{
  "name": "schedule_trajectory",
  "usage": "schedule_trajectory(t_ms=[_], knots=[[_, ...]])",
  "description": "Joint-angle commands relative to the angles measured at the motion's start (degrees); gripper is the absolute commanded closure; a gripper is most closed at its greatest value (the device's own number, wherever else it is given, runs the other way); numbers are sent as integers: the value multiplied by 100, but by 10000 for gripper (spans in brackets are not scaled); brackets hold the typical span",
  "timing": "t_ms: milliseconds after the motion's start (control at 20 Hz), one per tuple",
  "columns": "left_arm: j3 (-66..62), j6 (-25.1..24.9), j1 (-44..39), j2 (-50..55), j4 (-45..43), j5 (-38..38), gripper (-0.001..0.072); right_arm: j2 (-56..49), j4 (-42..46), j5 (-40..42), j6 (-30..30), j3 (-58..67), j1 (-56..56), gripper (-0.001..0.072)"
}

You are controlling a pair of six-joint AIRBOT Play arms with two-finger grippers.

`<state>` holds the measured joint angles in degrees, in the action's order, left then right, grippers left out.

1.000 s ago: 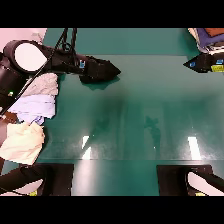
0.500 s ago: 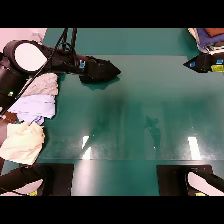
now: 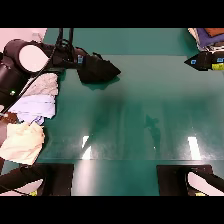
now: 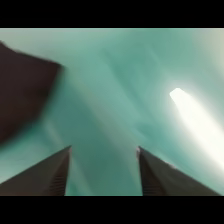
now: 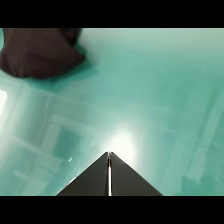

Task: Fold the shirts.

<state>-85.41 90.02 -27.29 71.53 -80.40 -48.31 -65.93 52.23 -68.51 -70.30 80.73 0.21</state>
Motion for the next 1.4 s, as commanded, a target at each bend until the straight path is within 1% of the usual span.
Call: schedule_trajectory(t_ms=[0, 150, 250, 350, 550, 650, 700, 750, 800, 850, 950, 1050, 1200, 1350], knots=[[0, 616, 424, 372, -1097, 177, 198, 0, -17, 293, -2, 7, 2, 698], [0, 916, 1086, 1191, -960, 153, 198, 0, -20, 299, -2, 4, 4, 698], [0, 901, 1377, 1836, -490, 271, 197, 0, -17, 297, -2, 4, 4, 698], [0, 852, 1491, 2446, 92, 472, 197, 0, -17, 297, -2, 4, 4, 698], [0, 31, 1478, 3073, 1473, 905, 198, 0, -17, 286, -2, 4, 4, 698], [-2, -46, 1478, 3134, 1617, 1141, 200, 0, -17, 280, -2, 4, 4, 698], [-7, -44, 1480, 3130, 1620, 1250, 241, 0, -15, 280, -2, 4, 2, 698], [-7, -44, 1478, 3126, 1620, 1325, 421, 0, -15, 282, -2, 4, 2, 698], [-7, -46, 1480, 3119, 1617, 1333, 646, 0, -15, 282, -2, 4, 4, 698], [-7, -42, 1480, 3110, 1620, 1333, 679, 2, -17, 282, -2, 4, 2, 698], [-122, -42, 1504, 3027, 1613, 1060, 680, 2, -17, 280, -2, 7, 4, 698], [-358, -46, 1521, 2693, 1504, 901, 681, 7, -17, 243, -2, 81, 2, 698], [-898, -55, 1519, 1711, 1178, 778, 681, 7, -20, 142, -9, 603, 4, 698], [-1432, -374, 1464, 509, 1165, 343, 681, 9, -20, 74, -15, 1384, 2, 698]])
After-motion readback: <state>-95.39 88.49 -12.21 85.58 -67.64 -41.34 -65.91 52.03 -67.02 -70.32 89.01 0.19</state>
